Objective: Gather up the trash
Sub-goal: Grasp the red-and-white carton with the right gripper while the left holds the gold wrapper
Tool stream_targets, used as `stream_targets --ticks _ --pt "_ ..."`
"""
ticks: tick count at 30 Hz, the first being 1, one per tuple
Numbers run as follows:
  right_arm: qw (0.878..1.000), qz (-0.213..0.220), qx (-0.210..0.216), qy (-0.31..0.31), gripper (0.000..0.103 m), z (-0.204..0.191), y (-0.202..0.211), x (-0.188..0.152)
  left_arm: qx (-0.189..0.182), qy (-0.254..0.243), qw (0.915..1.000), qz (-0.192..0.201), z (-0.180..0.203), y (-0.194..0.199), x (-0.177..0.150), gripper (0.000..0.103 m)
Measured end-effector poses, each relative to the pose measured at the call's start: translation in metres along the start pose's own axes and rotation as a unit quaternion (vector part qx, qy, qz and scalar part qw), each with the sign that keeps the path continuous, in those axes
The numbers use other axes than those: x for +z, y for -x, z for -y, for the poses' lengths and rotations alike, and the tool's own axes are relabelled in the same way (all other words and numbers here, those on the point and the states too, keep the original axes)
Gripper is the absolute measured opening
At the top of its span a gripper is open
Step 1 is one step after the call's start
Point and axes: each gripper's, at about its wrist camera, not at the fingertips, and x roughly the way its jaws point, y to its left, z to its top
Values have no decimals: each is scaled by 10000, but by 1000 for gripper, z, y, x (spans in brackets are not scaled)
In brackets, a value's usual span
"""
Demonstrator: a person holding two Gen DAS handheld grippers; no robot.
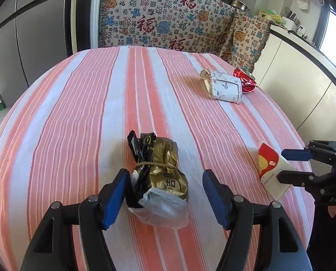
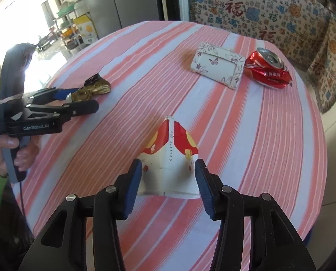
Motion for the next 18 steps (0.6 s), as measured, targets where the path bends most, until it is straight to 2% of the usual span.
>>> stream_targets --ticks 2,6,10,11,12,13,14,15,18 --pt "9999 -96 79 -47 64 2 -2 3 23 -100 9999 -124 2 -1 2 68" --pt "9994 -329 46 111 64 -8 -8 9 247 -304 9988 -300 11 -6 6 68" --pt "9985 -498 -70 214 64 -10 -16 15 422 -315 9981 -305 11 -8 11 68" --pt "9982 -553 -64 230 62 -10 -19 16 390 -280 9984 -294 10 -8 11 68" --pt "9977 -628 -73 259 51 -10 -23 16 342 -248 9987 -302 9 -7 12 68" --pt "9977 -614 -79 271 50 -11 -22 16 323 -230 9987 -319 8 -6 11 65" --pt "9980 -575 -65 260 40 -11 -20 16 321 -237 9987 -316 9 -5 11 58" --pt "9981 -563 -39 253 29 -11 -17 15 319 -265 9986 -335 9 -4 10 46" --pt "9984 -508 -14 259 20 -13 -8 11 296 -264 9988 -281 12 2 7 45"
